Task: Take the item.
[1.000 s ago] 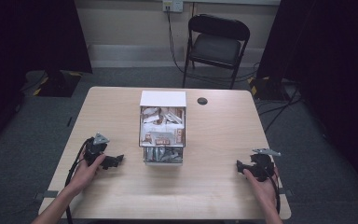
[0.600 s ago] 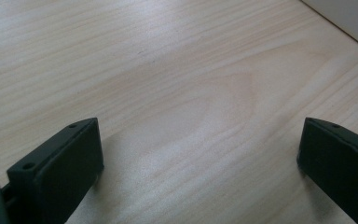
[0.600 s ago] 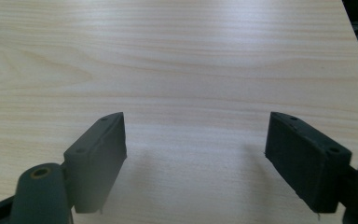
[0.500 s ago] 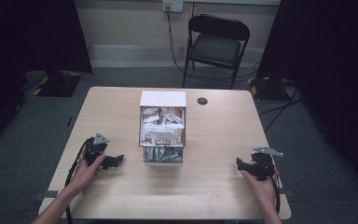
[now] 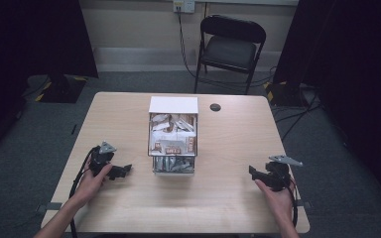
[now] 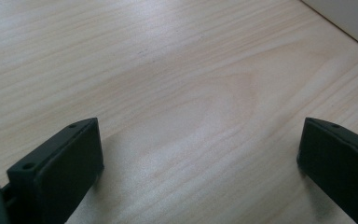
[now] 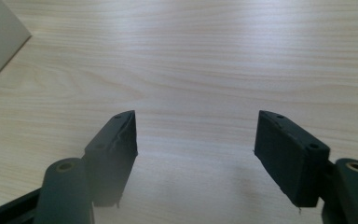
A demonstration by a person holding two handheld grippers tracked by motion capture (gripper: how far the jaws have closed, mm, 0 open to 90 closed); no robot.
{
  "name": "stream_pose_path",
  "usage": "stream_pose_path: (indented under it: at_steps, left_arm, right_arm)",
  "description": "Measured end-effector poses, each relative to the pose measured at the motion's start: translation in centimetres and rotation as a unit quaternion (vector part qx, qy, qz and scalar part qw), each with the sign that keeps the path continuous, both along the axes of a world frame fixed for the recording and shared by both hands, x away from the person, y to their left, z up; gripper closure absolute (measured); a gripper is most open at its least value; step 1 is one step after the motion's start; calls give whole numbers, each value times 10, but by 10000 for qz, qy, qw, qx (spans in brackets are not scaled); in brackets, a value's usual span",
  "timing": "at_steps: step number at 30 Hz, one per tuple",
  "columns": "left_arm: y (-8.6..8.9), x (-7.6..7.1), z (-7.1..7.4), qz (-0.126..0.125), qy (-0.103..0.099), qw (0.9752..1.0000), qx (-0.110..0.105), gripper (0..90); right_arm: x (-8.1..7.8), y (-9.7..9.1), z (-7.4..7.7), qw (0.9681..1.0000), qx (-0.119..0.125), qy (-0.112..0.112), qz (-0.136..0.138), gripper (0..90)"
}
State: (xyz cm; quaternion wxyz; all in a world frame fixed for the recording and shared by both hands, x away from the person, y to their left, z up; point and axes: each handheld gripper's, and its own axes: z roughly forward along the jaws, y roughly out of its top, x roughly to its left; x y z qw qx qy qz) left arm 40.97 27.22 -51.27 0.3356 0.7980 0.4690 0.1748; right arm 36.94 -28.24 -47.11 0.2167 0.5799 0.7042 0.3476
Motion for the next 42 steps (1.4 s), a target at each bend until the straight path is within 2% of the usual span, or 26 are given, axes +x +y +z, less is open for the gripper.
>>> stream_pose_path:
  at_steps: [4, 5, 15, 16, 17, 28, 32, 34, 42]
  left_arm:
    - [0, 0, 0, 0, 0, 10000, -1, 0]
    - [0, 0, 0, 0, 1, 10000, -3, 0]
    - [0, 0, 0, -1, 1, 10000, 0, 0]
    - [0, 0, 0, 13, -6, 10000, -16, 0]
    - [0, 0, 0, 0, 0, 10000, 0, 0]
    - [0, 0, 0, 13, -5, 10000, -16, 0]
    - [0, 0, 0, 12, -5, 10000, -16, 0]
    - [0, 0, 0, 14, -5, 10000, -17, 0]
    - [0, 0, 0, 3, -1, 10000, -5, 0]
  right_arm:
    - [-2, 1, 4, 9999, 92, -49, 94, 327]
    - [-3, 3, 8, 9998, 100, -73, 175, 361]
    - [-4, 18, 18, 9988, 95, -90, 481, 378]
    - [-4, 19, 21, 9979, 280, -83, 575, 388]
    - [-4, 20, 22, 9978, 312, -85, 582, 388]
    - [-6, 27, 32, 9955, 407, -185, 838, 419]
    - [-7, 29, 36, 9943, 511, -206, 918, 437]
    - [-8, 30, 38, 9924, 613, -229, 1041, 441]
    - [-9, 33, 48, 9916, 514, -346, 1138, 452]
